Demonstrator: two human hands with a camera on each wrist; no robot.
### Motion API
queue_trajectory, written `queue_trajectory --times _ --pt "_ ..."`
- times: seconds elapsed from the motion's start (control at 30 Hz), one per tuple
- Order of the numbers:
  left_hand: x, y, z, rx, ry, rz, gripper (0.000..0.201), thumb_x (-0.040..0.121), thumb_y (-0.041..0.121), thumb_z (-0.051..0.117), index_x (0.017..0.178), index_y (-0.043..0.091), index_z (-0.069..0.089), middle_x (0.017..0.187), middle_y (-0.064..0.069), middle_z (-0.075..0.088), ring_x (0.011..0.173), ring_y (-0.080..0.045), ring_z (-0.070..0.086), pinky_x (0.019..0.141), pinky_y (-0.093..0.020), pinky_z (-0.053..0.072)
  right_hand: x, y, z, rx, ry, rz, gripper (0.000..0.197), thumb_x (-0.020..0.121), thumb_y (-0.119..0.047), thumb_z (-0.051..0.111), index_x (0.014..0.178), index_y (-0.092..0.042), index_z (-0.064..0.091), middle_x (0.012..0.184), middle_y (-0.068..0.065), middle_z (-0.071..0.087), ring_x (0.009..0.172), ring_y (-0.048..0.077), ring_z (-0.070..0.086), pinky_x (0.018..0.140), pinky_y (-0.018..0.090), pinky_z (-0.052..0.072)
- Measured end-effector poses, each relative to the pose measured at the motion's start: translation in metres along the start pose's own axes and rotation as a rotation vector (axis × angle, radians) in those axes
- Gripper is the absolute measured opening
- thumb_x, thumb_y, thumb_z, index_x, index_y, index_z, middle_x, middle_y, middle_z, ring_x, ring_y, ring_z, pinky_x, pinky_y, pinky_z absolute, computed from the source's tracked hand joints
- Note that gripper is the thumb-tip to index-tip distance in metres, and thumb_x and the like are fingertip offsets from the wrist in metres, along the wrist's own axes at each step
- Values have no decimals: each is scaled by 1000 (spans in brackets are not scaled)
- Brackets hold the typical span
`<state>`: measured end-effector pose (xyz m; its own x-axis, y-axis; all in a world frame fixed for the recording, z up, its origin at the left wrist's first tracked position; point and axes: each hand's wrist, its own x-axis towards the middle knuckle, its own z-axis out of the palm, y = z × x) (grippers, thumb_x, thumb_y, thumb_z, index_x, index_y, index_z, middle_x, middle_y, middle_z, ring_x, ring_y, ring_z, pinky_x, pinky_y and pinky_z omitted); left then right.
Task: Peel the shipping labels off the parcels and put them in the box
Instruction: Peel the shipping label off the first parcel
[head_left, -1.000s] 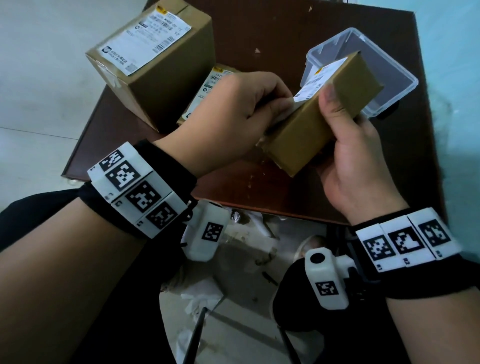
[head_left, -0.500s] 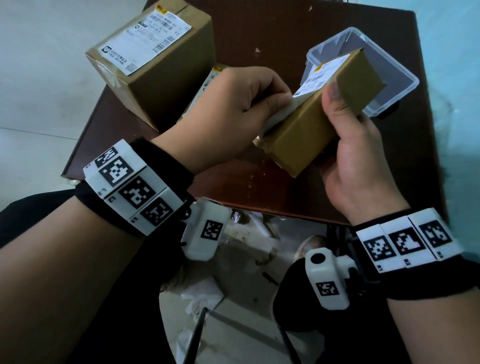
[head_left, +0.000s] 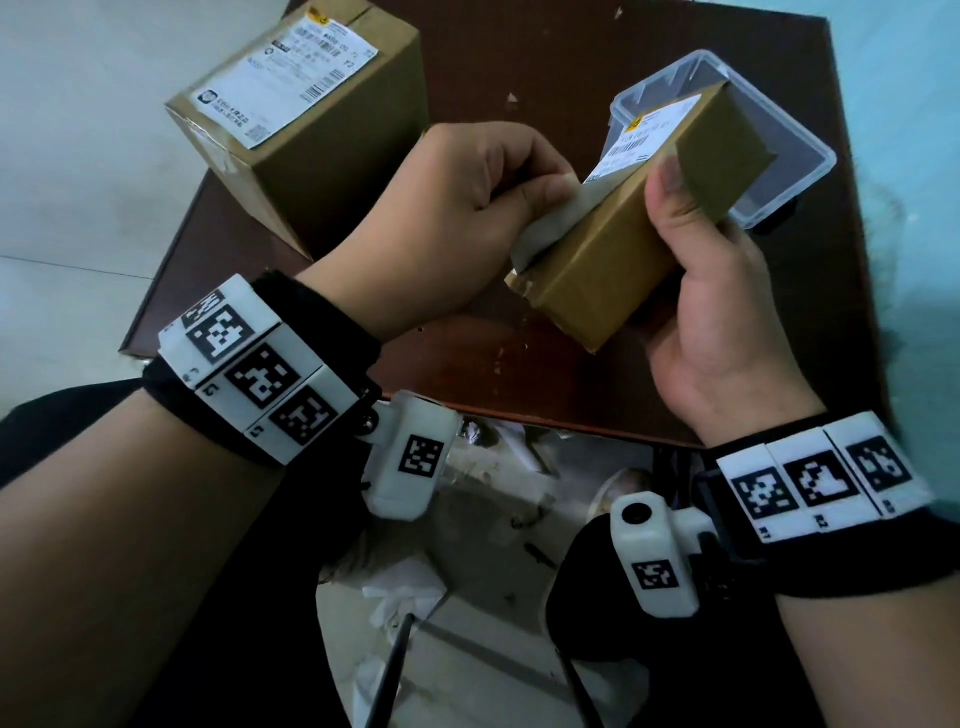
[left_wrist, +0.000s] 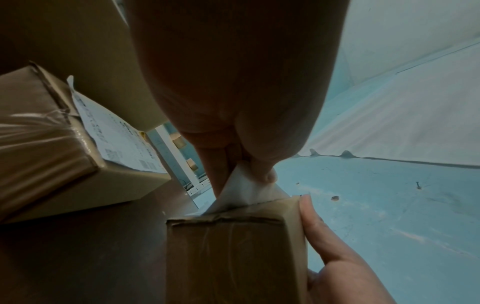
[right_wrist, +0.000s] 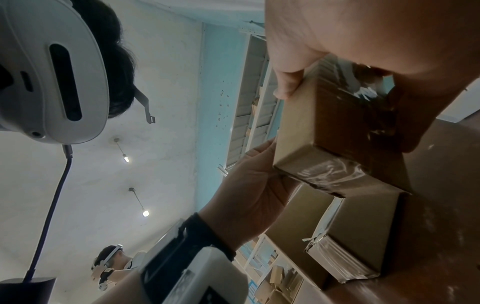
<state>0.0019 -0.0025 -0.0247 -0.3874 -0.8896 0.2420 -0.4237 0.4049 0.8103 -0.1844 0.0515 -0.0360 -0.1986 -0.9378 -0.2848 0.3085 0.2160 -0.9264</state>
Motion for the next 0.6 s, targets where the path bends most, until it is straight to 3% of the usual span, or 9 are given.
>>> queue_trajectory --times 0.2,0.47,0.6 --pt "0 -2 -1 -11 -5 -13 12 104 19 63 102 15 74 90 17 69 82 7 65 73 -11 48 0 0 -1 -11 -20 -10 36 97 -45 74 125 -23 71 125 7 76 117 25 76 102 53 62" --pt "0 -2 -7 -17 -48 -35 9 105 18 62 101 20 71 85 20 66 79 12 63 69 -8 47 -3 -2 -1 -45 -37 -6 37 90 -48 74 118 -26 71 114 0 78 114 21 76 97 47 64" --pt "-1 -2 -9 -60 -69 -56 10 106 21 62 100 22 71 85 18 68 80 8 65 71 -12 50 -2 -4 -2 -49 -48 -11 29 92 -47 73 112 -26 73 115 0 78 114 21 76 101 48 63"
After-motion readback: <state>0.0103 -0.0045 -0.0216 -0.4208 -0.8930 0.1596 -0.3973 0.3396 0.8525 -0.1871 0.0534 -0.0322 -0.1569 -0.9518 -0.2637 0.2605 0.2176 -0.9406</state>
